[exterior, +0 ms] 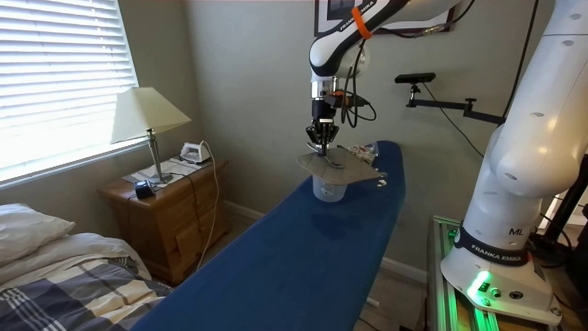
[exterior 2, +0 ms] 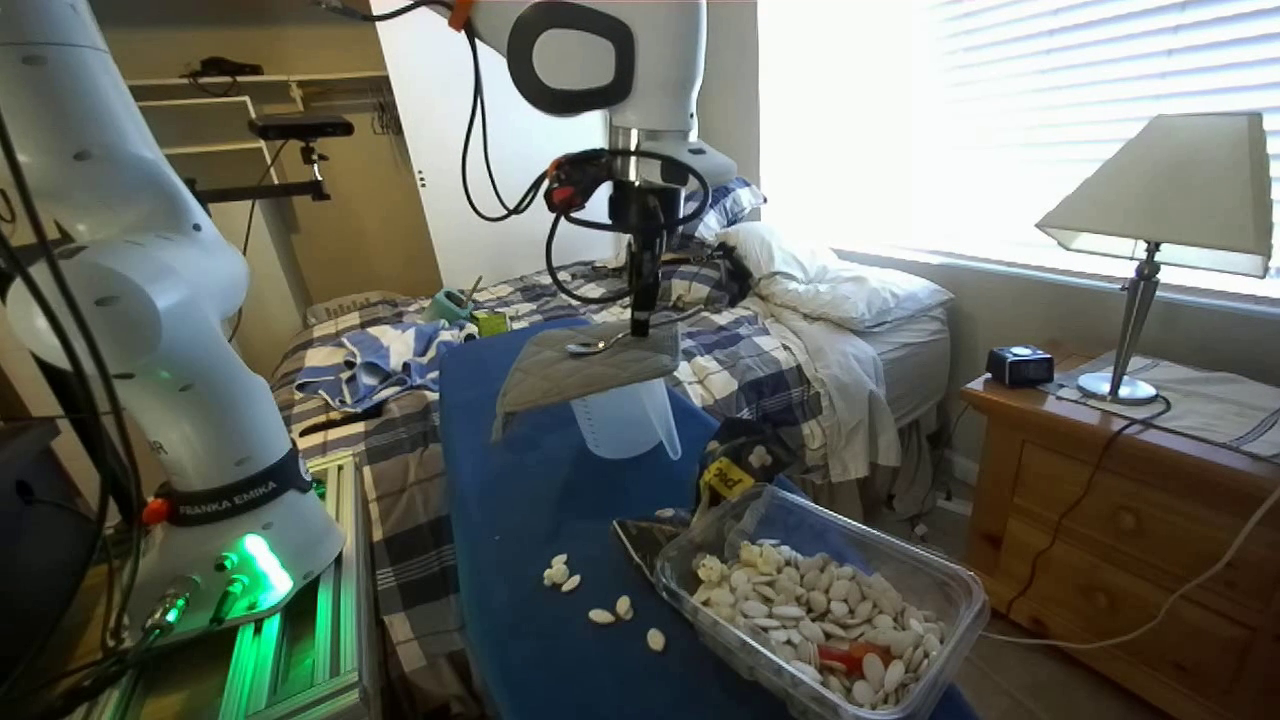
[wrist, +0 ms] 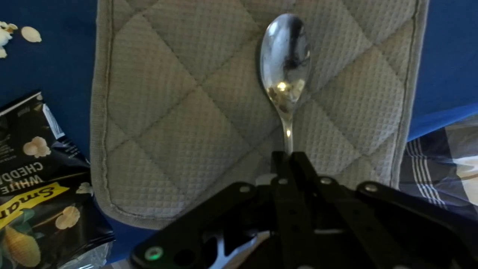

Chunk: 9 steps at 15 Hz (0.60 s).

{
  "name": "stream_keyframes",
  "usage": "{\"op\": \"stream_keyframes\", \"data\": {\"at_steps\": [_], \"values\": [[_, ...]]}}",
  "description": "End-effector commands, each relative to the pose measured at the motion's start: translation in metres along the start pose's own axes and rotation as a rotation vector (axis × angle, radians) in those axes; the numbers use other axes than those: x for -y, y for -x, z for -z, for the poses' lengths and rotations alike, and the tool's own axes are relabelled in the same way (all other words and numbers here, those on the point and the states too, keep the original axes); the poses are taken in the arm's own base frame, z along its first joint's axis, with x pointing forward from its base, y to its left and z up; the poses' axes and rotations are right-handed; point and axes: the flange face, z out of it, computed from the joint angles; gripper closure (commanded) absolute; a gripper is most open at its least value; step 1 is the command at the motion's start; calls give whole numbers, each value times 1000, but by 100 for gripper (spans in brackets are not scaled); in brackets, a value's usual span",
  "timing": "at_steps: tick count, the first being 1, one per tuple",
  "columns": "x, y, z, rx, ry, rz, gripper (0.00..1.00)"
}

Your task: Put the mat on top of the jug

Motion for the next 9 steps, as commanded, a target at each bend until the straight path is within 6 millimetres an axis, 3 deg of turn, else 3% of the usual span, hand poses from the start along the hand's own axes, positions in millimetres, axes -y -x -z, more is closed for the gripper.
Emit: {"op": "stream_keyframes", "data": {"at_steps": [1,7,9], "values": [[3,-11,-1,4,-24,-12,98],[0,-14,-8,10,-14,-16,98],[0,-14,-9,11,-11,-16,92]]}}
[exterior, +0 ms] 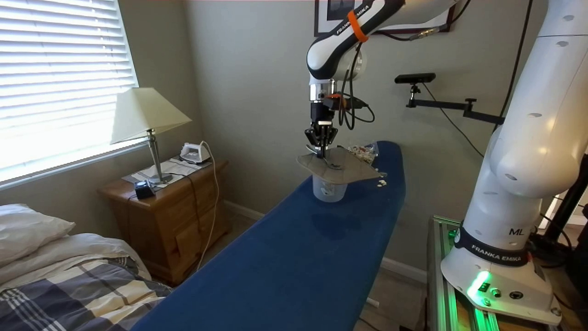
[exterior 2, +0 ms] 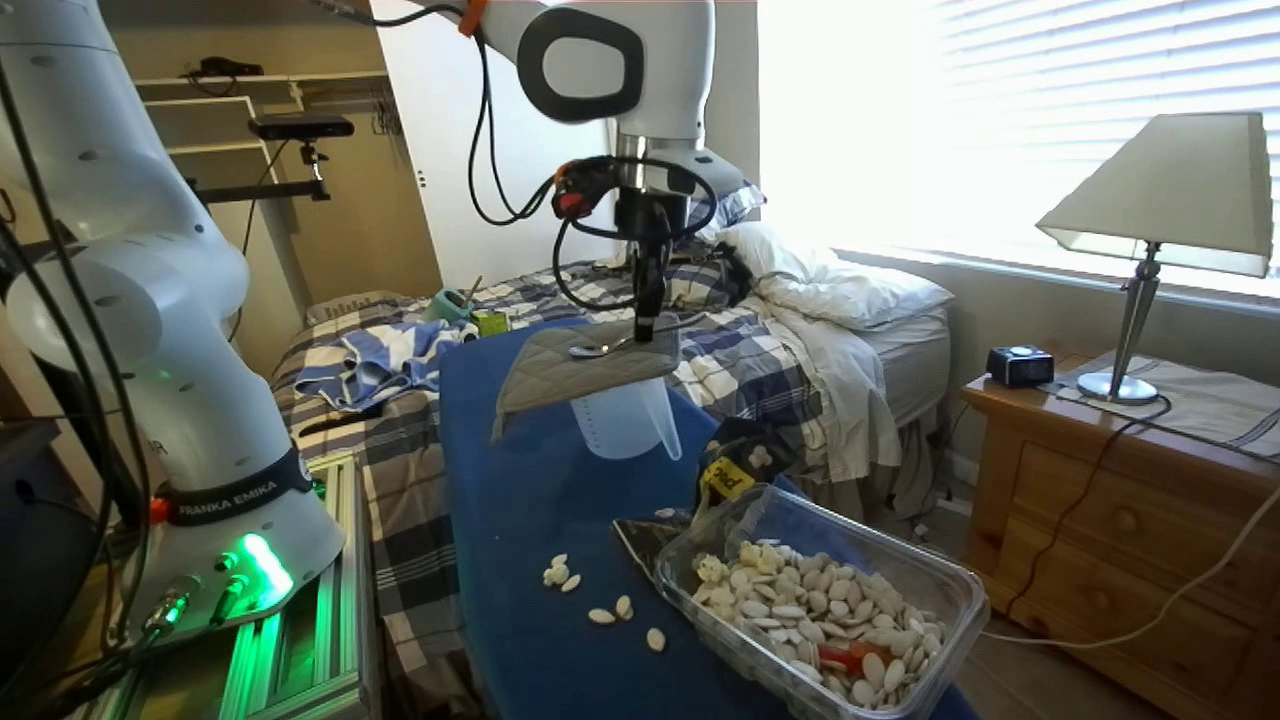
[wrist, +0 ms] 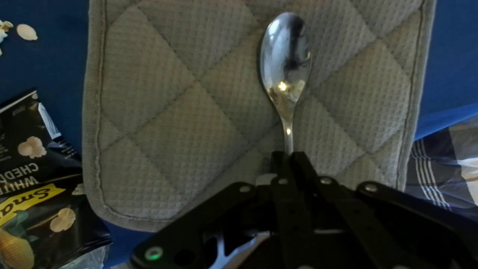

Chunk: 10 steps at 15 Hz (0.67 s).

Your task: Put the mat on top of the jug

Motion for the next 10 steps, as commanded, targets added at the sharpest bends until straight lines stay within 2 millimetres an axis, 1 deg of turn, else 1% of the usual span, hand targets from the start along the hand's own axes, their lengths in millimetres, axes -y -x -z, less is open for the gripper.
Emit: {"op": "stream_keyframes", "data": {"at_steps": [1,2,3,4,6,10], "values": [[0,-8,-2,-3,-14,-10,85],[-1,-9,-3,-3,-13,-12,81],[-1,-10,-3,-4,-13,-13,72],[-2,-11,-4,-5,-12,-13,55],[-2,-12,-5,-5,-12,-12,41],[-1,-14,-5,-5,-11,-10,32]]}}
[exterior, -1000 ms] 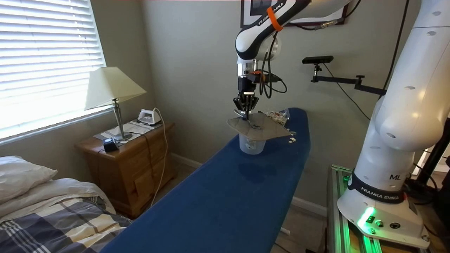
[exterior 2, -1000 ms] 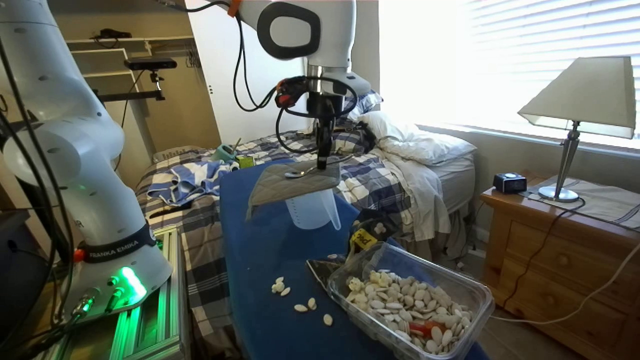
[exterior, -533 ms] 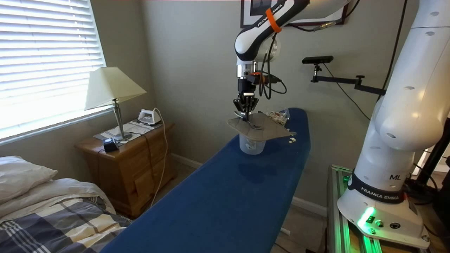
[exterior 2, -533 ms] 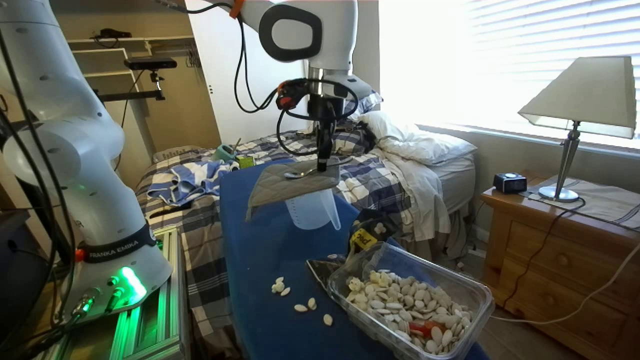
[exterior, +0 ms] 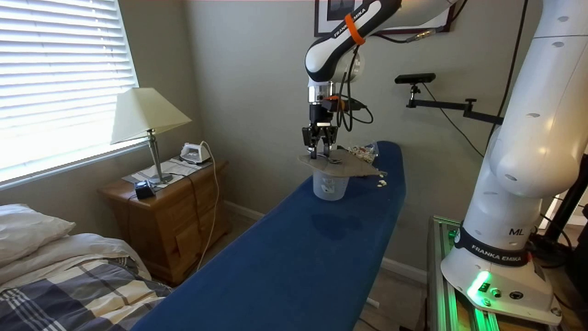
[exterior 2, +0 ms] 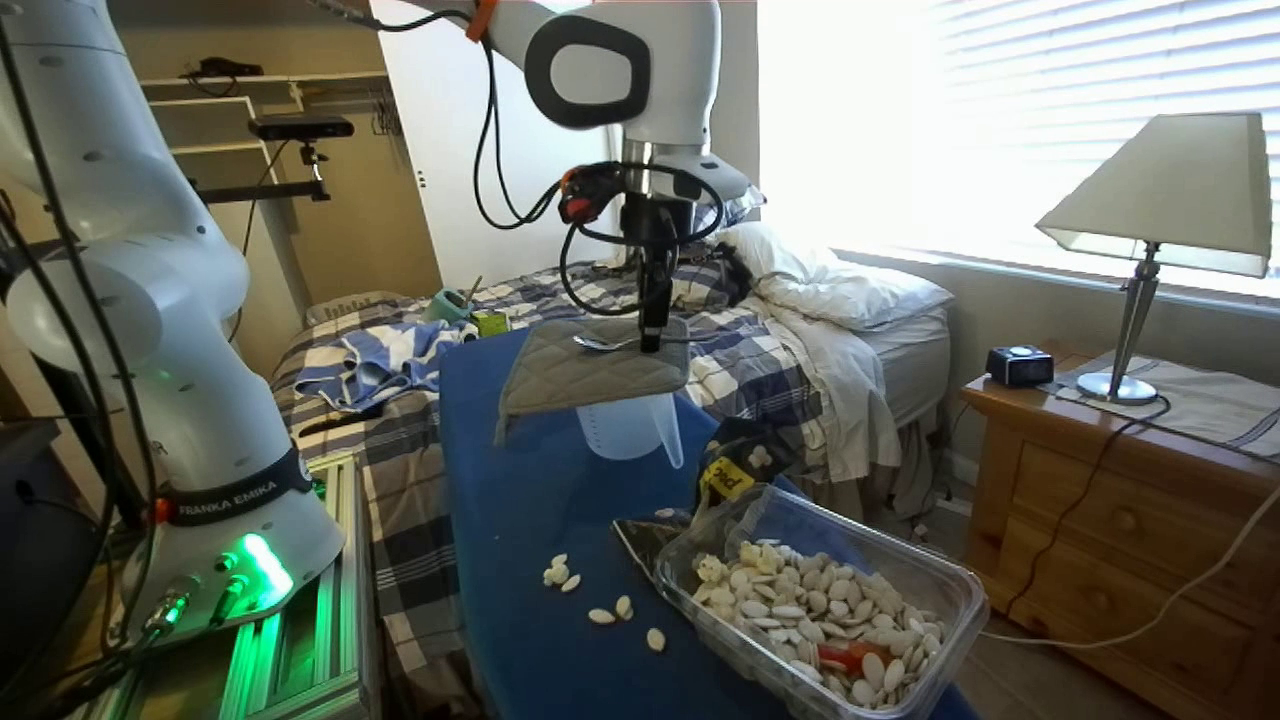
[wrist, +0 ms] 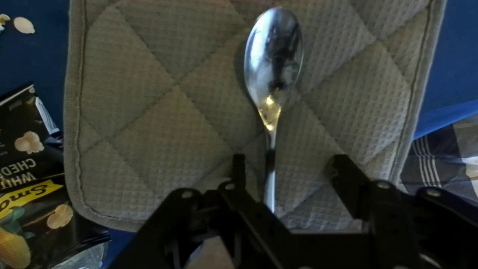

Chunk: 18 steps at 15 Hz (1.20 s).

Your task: Put the mat on top of the jug

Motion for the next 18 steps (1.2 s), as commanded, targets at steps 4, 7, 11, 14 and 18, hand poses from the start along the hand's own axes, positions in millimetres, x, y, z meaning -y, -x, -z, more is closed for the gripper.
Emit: {"op": "stream_keyframes", "data": {"at_steps": [4,7,11,14,18], "values": [[4,-7,0,0,-18,1,26],[13,-4,0,0,-16,17,24],[25,-1,3,-2,-6,41,18],[28,1,3,-3,2,48,0],[31,8,15,-19,5,51,0]]}}
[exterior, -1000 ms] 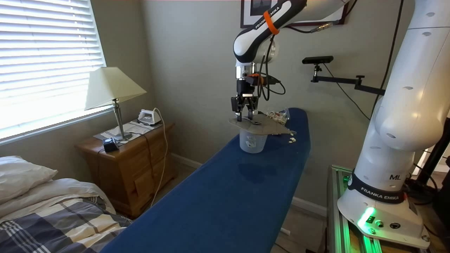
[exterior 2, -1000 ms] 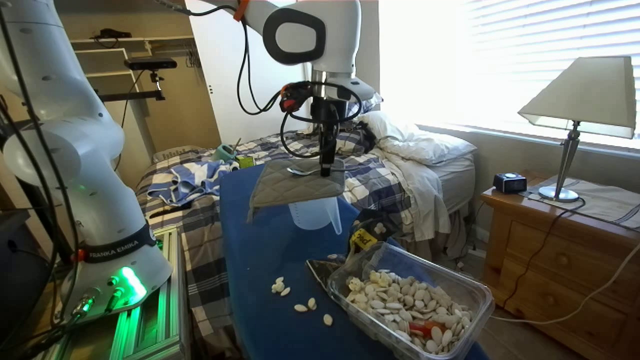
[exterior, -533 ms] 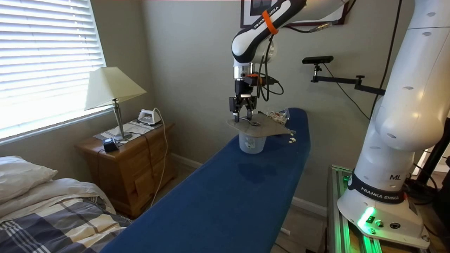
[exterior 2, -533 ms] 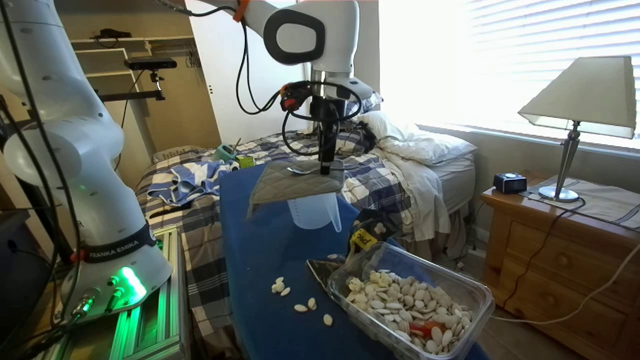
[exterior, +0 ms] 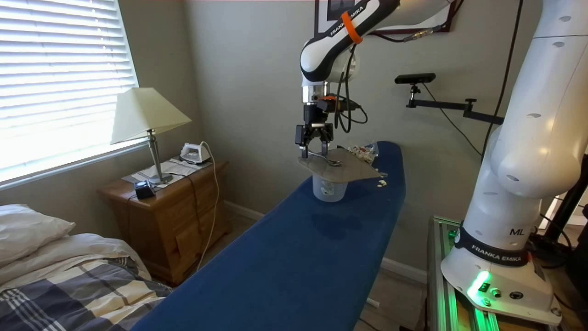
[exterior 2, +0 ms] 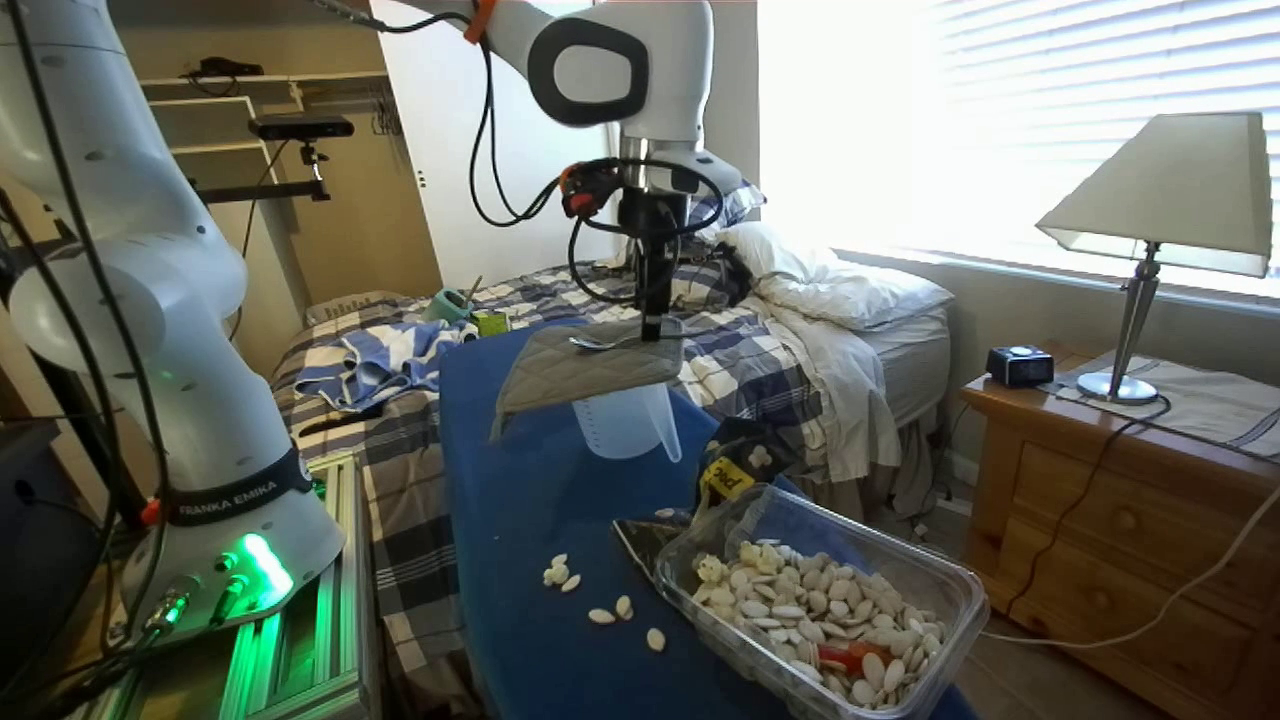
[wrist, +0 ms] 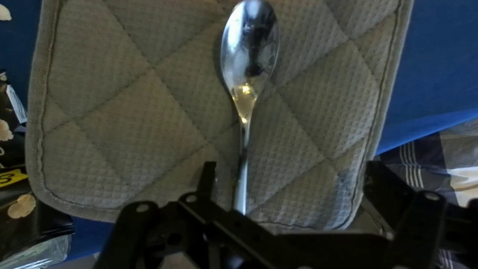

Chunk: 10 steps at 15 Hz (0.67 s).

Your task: Put the mat on top of the jug

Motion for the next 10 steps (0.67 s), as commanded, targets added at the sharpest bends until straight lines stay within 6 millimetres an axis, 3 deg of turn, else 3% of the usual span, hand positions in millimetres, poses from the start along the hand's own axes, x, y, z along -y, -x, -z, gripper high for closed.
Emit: {"op": "stream_keyframes", "data": {"at_steps": [1,5,10], "values": [[5,7,21,-30,-3,1,0],[6,20,51,-79,-4,3,0],[-5,50,98,-140,18,23,0]]}}
